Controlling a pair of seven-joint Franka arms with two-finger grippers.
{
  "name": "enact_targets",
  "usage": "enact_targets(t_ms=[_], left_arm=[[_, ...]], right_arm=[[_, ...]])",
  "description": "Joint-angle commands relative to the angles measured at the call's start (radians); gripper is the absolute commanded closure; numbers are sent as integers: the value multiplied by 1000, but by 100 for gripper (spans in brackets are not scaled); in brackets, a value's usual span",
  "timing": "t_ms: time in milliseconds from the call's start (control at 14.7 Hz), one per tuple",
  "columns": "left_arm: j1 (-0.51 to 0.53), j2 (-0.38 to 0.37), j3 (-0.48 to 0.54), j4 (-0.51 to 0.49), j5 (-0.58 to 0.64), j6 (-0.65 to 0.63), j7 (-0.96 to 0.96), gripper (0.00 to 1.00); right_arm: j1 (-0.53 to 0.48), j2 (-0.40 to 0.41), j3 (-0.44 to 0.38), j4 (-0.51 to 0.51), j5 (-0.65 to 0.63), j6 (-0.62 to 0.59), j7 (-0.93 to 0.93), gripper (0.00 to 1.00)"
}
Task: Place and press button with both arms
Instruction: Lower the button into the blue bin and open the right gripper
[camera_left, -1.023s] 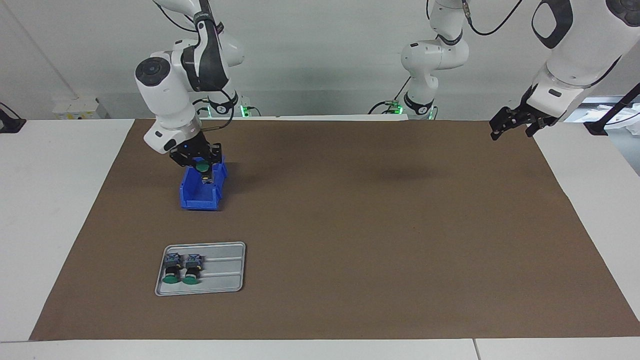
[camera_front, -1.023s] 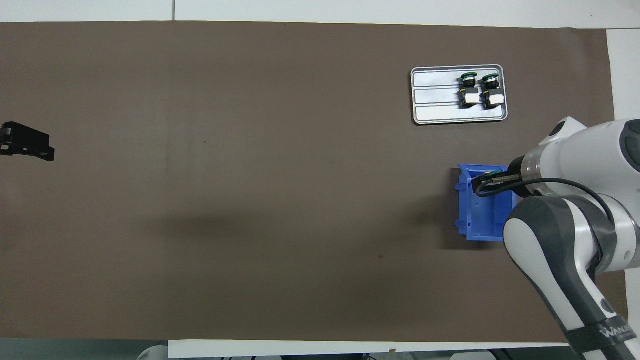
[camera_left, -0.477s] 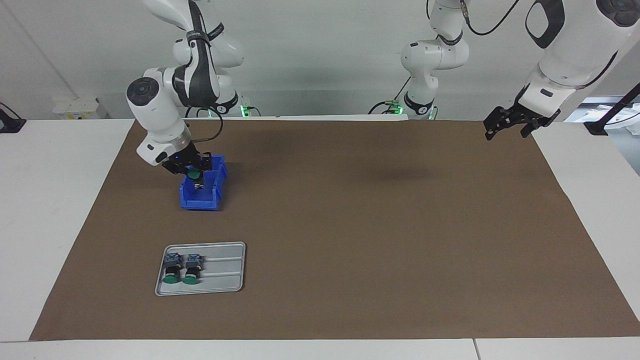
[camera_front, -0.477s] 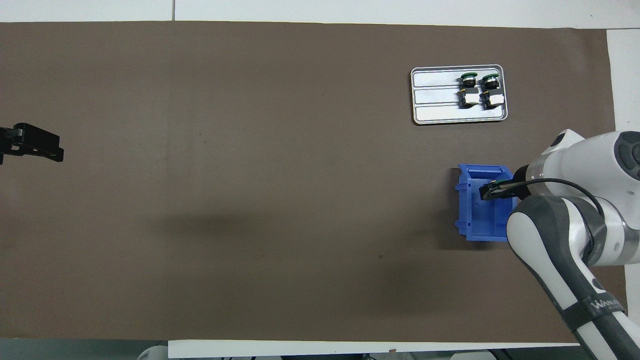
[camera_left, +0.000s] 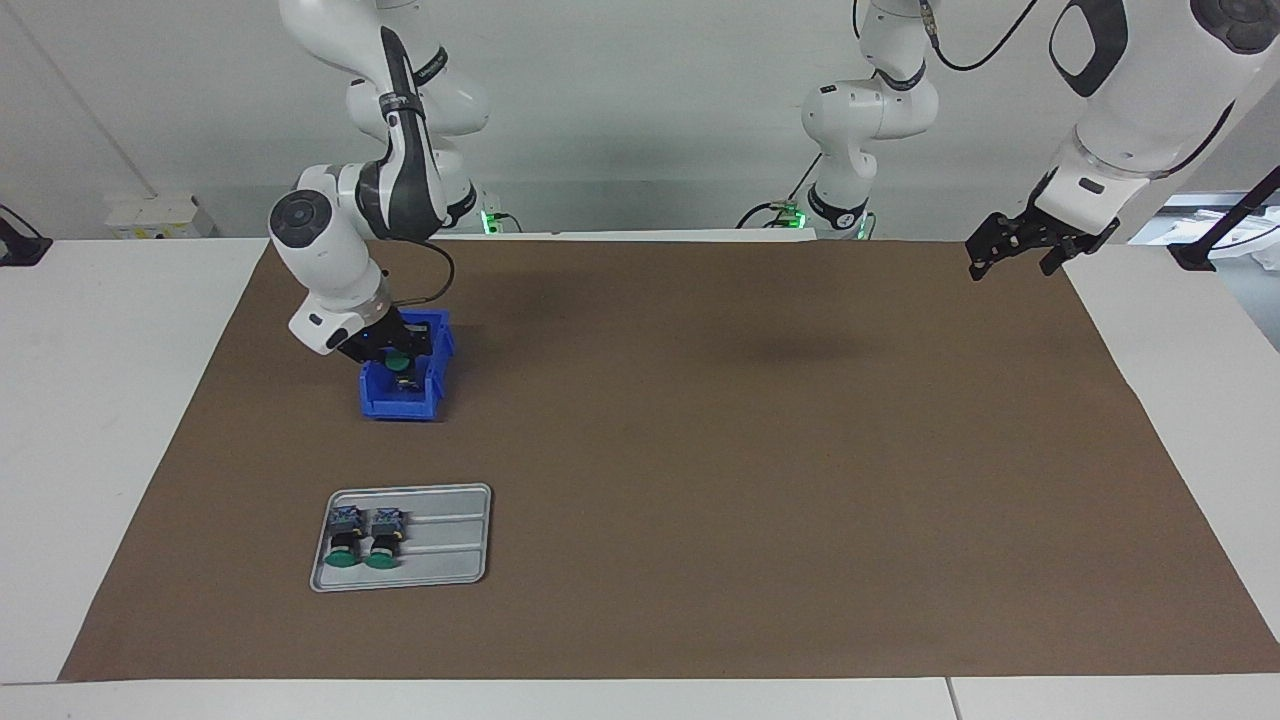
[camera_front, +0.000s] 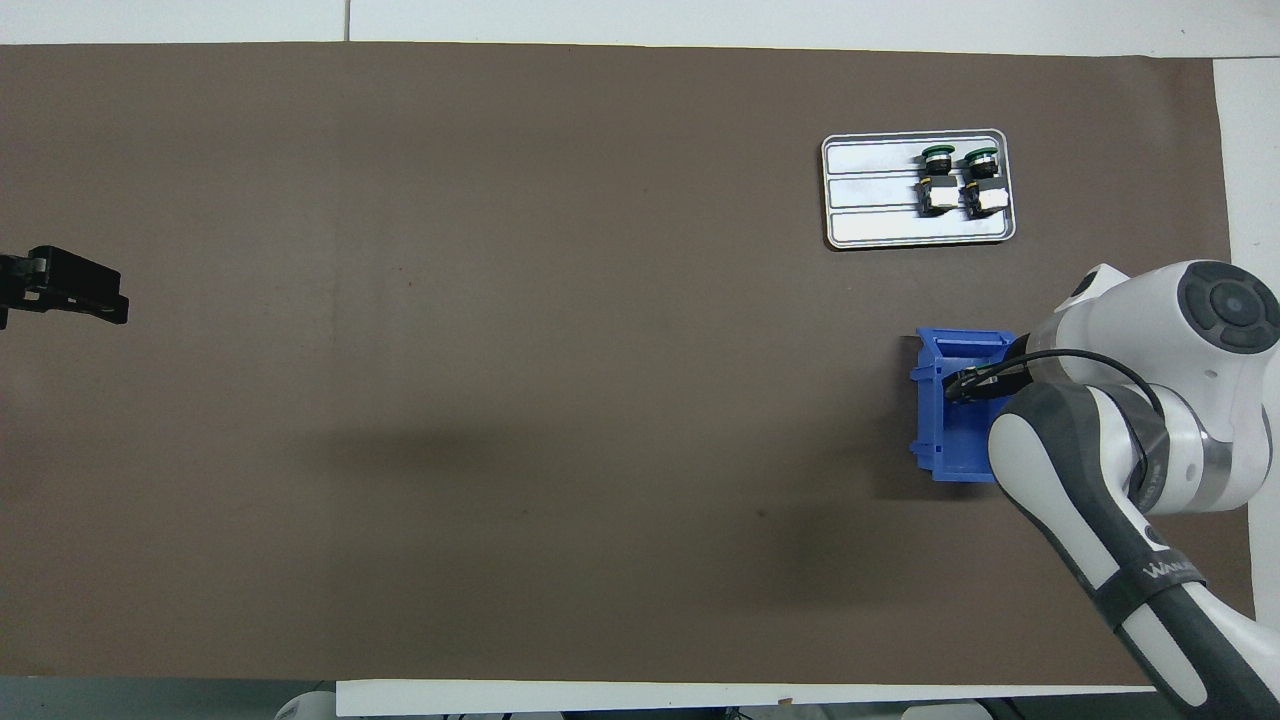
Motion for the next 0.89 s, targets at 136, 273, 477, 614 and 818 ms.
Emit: enact_targets(t_ms=[136,273,477,614,818], left_arm=[[-4,-11,6,-11,13,-3,5,0],[-1,-11,6,-11,13,-3,2,0],[5,-11,8,-11,13,-6,0,0],[6,-11,13,-11,13,-6,0,0],[6,-11,13,-11,13,-6,0,0]], right_arm=[[-5,-12,5,-18,9,23,-20,44],[-5,-10,5,-12,9,18,-20,41],[-3,-9,5,10,7,3,-22,41],[-6,-12,5,46,6,-41,-23,39],[-12,-21,5,155,6,-156,-25,0]])
